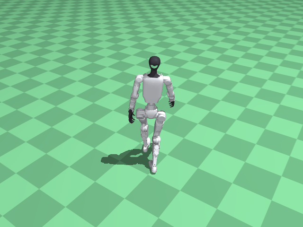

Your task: Walk

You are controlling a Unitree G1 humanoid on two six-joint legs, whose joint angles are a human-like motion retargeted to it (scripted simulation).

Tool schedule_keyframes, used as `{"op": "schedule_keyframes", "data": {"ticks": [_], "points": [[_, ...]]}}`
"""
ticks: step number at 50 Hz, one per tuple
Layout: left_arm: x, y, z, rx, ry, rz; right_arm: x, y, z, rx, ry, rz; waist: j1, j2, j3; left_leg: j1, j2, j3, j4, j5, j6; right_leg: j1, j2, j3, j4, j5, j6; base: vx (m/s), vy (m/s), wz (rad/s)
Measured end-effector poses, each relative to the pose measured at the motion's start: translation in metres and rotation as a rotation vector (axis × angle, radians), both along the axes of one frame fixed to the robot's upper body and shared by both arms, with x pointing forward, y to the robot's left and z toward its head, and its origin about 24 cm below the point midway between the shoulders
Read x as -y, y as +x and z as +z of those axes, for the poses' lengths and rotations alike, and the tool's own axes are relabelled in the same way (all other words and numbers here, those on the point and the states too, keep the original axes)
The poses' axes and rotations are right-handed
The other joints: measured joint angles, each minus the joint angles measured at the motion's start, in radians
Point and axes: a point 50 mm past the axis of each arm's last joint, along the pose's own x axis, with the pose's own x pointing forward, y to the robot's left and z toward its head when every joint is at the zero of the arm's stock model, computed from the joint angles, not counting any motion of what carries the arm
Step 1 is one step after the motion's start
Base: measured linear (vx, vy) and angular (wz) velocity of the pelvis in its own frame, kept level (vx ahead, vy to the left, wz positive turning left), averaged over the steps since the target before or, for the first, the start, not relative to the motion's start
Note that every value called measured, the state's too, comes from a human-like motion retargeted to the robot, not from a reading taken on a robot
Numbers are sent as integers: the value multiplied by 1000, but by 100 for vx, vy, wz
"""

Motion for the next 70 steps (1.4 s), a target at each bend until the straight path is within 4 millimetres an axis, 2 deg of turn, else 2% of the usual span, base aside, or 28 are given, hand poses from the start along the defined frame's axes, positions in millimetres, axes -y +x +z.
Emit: {"op": "schedule_keyframes", "data": {"ticks": [3,5,10,13,17,20,24,28,32,40,45,48,52,57,62,65,70], "points": [[-2,4,0,7,8,24,-5,-7,-7,-45,5,11,3,-24,2,13,-30,-10,-10,41,2,27,-9,38,43,-29,0,45,-1,-115],[-4,5,1,9,14,45,-9,-17,-16,-97,14,17,12,-44,4,20,-42,0,34,63,7,44,-35,-6,85,-39,-7,45,-2,-133],[-9,11,1,15,23,97,-19,-57,-43,-282,42,29,12,-110,-1,53,-82,37,157,77,44,56,-122,-55,262,-18,21,44,1,-123],[-10,18,2,28,18,116,-21,-84,-55,-397,65,25,-3,-156,-7,99,-100,87,179,36,96,21,-202,-90,424,83,63,41,7,-115],[-13,37,5,68,16,110,-15,-110,-62,-497,88,-2,-39,-205,-4,186,-120,153,150,-8,157,-78,-295,-109,684,258,126,39,12,-112],[-16,55,9,113,27,95,-7,-120,-63,-531,87,-32,-71,-212,0,248,-112,195,125,-43,182,-180,-381,-157,854,275,97,38,13,-117],[-22,86,17,188,61,83,4,-127,-62,-538,71,-82,-117,-192,11,347,-90,232,58,-69,186,-311,-472,-225,954,168,23,38,11,-118],[-30,120,29,285,99,98,9,-131,-62,-528,72,-126,-166,-165,29,452,-68,260,-25,-82,175,-420,-512,-285,909,82,-13,38,5,-106],[-38,152,45,397,133,129,3,-136,-64,-527,93,-150,-207,-144,45,539,-44,288,-79,-106,164,-500,-520,-341,756,58,-7,38,-1,-96],[-51,204,82,626,181,166,-7,-143,-68,-541,101,-165,-241,-94,60,680,21,358,-167,-157,144,-551,-450,-427,245,174,82,37,-6,-91],[-46,215,89,676,183,142,-11,-149,-70,-558,92,-160,-254,-88,47,712,34,398,-138,-213,128,-575,-444,-435,81,218,121,38,-11,-67],[-39,211,84,656,172,116,-11,-151,-70,-564,89,-162,-259,-73,42,732,59,404,-100,-234,118,-563,-435,-442,76,263,120,42,-12,-56],[-23,190,64,563,135,79,-9,-154,-71,-574,86,-176,-259,-44,46,753,109,359,12,-212,90,-535,-399,-433,151,309,100,44,-14,-64],[0,137,30,349,70,1,-8,-153,-70,-571,83,-172,-240,26,73,711,169,221,277,-109,-2,-444,-257,-421,186,289,45,44,-15,-92],[16,85,9,142,18,-110,-3,-137,-66,-516,71,-150,-219,118,100,589,319,180,647,63,-69,-314,-84,-415,79,273,-14,45,-11,-85],[19,64,4,63,5,-165,0,-122,-62,-470,51,-138,-194,143,114,501,383,167,822,111,-61,-241,-11,-390,10,257,-32,47,-8,-86],[18,47,0,10,6,-202,4,-98,-53,-396,-2,-94,-136,146,139,363,435,160,967,-19,15,-127,58,-325,-57,218,-31,46,-6,-87]]}}
